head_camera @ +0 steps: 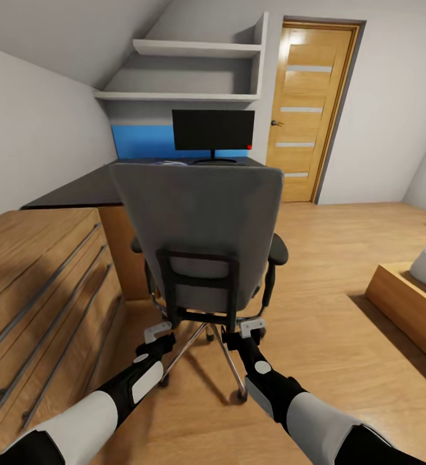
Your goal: In the bedroom, organize the workspace by keeping the computer under the desk, ensuring the monitor is on the desk, placing the keyboard on the desk next to the monitor, placing the mouse on the desk next to the keyboard, moving the folder from the swivel chair onto the desk next to the mouse, stacking the notebook on top of the folder with the pen on top of the notebook, and positioning the swivel chair next to the desk.
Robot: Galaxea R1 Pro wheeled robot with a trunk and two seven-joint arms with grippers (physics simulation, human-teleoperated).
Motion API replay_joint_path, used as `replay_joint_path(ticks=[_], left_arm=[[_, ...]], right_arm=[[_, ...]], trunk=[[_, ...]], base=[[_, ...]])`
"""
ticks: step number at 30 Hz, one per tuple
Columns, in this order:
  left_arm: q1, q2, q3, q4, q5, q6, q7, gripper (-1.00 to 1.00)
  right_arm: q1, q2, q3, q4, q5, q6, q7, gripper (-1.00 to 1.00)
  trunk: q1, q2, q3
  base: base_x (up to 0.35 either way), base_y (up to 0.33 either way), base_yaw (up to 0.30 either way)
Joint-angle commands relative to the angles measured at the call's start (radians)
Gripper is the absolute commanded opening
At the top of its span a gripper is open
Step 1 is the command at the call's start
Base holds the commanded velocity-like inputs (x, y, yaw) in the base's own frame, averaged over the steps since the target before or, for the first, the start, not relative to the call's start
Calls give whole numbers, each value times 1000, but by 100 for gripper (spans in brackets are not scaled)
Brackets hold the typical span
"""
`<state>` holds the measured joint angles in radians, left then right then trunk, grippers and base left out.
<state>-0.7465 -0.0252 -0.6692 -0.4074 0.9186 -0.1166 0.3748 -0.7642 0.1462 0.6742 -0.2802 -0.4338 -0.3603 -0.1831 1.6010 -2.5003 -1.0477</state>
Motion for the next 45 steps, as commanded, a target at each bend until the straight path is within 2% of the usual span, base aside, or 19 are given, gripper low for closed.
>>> replay_joint_path(ticks=[1,21,38,45], left_arm=[[-2,1,-7,-1,2,-6,4,100],[-1,-1,-7,-1,3,-5,6,100],[-1,1,-7,-1,3,-5,6,100],[-1,1,-7,-1,4,-5,6,100]], right_arm=[[-1,0,2,1,-9,-5,-9,100],[-1,0,4,1,-8,-5,-9,100],[-1,1,5,1,-8,-4,-3,100],[-1,1,5,-1,-7,-3,-2,100]], trunk=[[0,0,-1],[0,0,-1],[0,0,-1],[0,0,-1]], base=[[320,0,-28],[312,-51,-3],[85,-87,0],[2,-52,138]])
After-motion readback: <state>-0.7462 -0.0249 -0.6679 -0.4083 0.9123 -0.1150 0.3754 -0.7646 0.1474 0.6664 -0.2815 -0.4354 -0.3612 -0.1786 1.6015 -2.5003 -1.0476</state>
